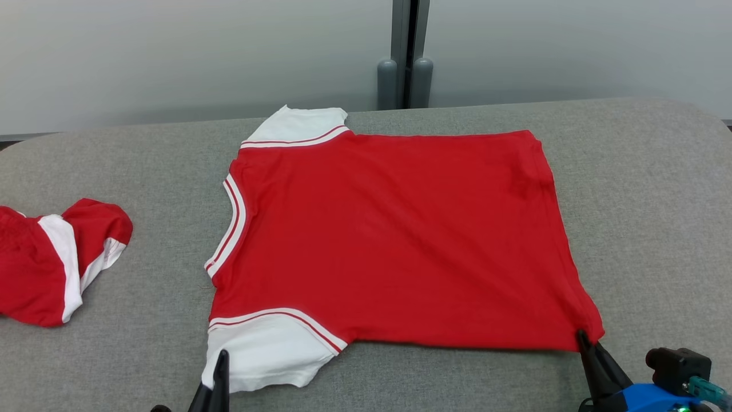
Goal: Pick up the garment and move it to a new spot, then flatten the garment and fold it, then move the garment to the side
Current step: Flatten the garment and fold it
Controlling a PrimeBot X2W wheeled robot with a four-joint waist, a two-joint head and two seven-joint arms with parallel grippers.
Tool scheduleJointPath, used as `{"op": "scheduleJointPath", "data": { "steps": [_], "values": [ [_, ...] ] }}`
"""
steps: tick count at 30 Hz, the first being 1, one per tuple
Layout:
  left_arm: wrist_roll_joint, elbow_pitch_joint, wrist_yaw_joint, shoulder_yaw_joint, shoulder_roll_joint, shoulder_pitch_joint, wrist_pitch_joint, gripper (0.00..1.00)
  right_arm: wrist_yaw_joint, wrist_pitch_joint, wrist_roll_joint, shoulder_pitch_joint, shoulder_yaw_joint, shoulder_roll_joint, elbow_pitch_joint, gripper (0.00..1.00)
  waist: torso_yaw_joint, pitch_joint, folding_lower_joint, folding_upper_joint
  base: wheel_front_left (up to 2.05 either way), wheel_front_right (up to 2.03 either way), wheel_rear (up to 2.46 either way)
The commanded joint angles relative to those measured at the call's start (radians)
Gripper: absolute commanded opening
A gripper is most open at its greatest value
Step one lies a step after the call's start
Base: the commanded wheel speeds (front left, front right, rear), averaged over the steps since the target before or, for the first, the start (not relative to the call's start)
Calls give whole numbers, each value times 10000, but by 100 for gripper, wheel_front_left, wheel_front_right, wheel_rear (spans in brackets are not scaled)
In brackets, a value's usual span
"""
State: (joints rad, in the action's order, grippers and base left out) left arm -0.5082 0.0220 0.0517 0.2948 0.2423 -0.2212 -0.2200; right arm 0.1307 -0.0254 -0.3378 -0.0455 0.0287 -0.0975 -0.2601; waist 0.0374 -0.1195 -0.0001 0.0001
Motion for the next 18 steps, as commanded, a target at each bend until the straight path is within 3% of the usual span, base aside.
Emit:
{"op": "scheduleJointPath", "data": {
  "steps": [1,9,18],
  "values": [
    [79,-57,-35,-19,48,153,30,0,1,60,-3,-155,31,47,126,0,-3,8,1,-1,0,0,0],
    [284,45,-304,156,426,790,209,0,1,726,-172,-213,31,107,870,0,58,-91,1,-1,0,0,0],
    [458,527,-793,144,933,2148,349,0,1,1115,142,1186,-110,260,298,0,279,-608,1,-1,0,0,0]
  ]
}}
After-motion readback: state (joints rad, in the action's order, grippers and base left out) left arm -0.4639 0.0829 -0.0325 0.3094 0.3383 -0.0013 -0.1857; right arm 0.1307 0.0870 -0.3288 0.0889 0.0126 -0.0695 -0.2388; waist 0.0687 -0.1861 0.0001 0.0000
